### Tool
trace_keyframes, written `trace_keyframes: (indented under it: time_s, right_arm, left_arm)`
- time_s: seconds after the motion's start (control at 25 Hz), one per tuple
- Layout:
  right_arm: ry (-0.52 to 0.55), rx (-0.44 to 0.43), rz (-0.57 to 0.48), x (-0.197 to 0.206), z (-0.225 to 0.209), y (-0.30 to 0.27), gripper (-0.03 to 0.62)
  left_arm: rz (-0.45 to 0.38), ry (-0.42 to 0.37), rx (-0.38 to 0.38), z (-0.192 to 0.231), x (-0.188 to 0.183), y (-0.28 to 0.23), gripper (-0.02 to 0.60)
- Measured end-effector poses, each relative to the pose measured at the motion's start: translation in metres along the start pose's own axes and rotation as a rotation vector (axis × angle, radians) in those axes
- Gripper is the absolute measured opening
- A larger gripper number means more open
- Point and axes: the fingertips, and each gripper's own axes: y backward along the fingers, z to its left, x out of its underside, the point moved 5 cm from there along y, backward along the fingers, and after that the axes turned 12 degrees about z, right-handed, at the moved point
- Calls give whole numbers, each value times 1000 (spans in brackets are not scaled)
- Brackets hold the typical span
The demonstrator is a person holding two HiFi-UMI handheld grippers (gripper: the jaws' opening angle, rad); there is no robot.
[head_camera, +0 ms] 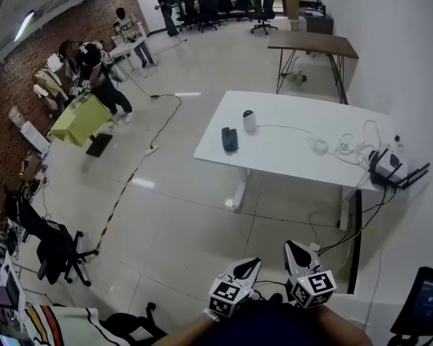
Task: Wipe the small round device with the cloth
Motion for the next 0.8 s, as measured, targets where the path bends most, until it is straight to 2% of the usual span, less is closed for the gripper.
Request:
trace_keyframes:
  time_s: [0.2, 0.44, 0.68, 0.8]
  right_arm:
    - [6, 25, 7, -6, 11, -27, 12]
    - [47, 67, 53, -13, 26, -66, 12]
    - [115, 123, 69, -37, 48, -98, 12]
    - [95, 126, 71, -43, 58, -115, 12]
  left_arm:
    - [-11, -8, 31, 30, -6, 0, 5]
    - [-29, 29, 55, 77, -13, -1, 5]
    - [-103, 56, 78, 117, -29, 10, 3]
    - [-141, 76, 67, 139, -36, 20, 3]
